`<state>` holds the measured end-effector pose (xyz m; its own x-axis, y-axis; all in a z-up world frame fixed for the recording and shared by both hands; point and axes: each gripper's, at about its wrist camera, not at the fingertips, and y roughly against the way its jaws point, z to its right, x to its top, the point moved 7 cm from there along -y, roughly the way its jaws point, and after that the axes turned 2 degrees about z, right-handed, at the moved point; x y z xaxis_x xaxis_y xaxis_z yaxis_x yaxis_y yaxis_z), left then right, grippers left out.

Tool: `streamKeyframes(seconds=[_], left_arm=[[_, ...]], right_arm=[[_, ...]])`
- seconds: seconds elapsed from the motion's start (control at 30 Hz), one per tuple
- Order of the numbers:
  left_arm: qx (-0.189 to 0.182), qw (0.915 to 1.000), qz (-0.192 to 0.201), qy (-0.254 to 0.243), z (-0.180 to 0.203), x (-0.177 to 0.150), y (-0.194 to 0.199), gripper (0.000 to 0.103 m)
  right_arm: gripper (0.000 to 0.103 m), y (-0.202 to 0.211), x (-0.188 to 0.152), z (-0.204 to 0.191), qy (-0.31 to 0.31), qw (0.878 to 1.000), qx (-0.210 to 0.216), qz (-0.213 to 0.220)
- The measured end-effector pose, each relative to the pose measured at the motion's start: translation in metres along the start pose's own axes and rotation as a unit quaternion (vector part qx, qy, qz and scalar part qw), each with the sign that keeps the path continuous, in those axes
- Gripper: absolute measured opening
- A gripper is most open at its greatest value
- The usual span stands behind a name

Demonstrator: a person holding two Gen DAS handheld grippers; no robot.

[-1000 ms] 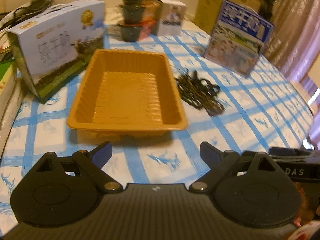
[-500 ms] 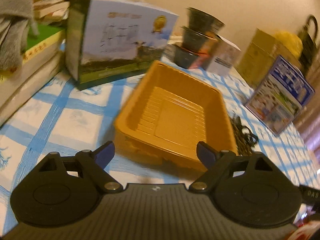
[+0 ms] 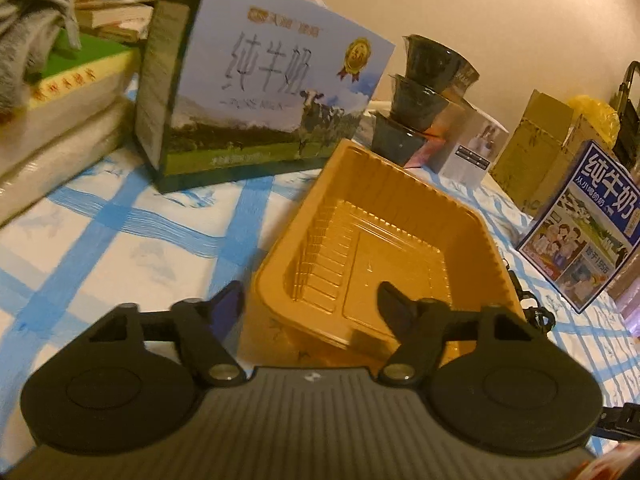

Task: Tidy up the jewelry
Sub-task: 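Grasp the rim of the orange tray with the left gripper, then grasp a small black item from the bead pile with the right gripper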

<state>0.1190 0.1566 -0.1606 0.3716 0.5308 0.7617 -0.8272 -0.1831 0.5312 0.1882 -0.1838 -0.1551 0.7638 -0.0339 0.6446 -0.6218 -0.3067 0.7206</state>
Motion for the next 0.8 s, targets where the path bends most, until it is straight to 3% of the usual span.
streamKeyframes(seconds=[0.23, 0.3, 0.37, 0.43, 0.73, 0.8], left_arm=[[0.003, 0.9998, 0.008, -0.02, 0.002, 0.002, -0.023, 0.042], [0.004, 0.9996, 0.01, -0.028, 0.003, 0.002, -0.026, 0.029], [0.011, 0.9992, 0.013, -0.037, 0.002, 0.001, -0.028, 0.025], [0.011, 0.9987, 0.017, -0.048, 0.002, 0.001, -0.028, 0.011], [0.006, 0.9937, 0.048, -0.101, 0.013, 0.015, -0.033, 0.009], [0.009, 0.9926, 0.057, -0.107, 0.016, 0.02, -0.034, 0.009]], right_arm=[[0.09, -0.013, 0.003, 0.002, -0.004, 1.0, 0.004, -0.006], [0.09, -0.016, 0.004, 0.001, -0.001, 1.0, 0.003, -0.009], [0.09, -0.019, 0.004, 0.0, 0.001, 1.0, 0.005, -0.01], [0.09, -0.021, 0.004, 0.0, 0.005, 1.0, 0.006, -0.007], [0.089, -0.031, 0.022, 0.003, 0.041, 0.999, 0.008, 0.034], [0.083, -0.034, 0.029, 0.005, 0.051, 0.998, 0.006, 0.047]])
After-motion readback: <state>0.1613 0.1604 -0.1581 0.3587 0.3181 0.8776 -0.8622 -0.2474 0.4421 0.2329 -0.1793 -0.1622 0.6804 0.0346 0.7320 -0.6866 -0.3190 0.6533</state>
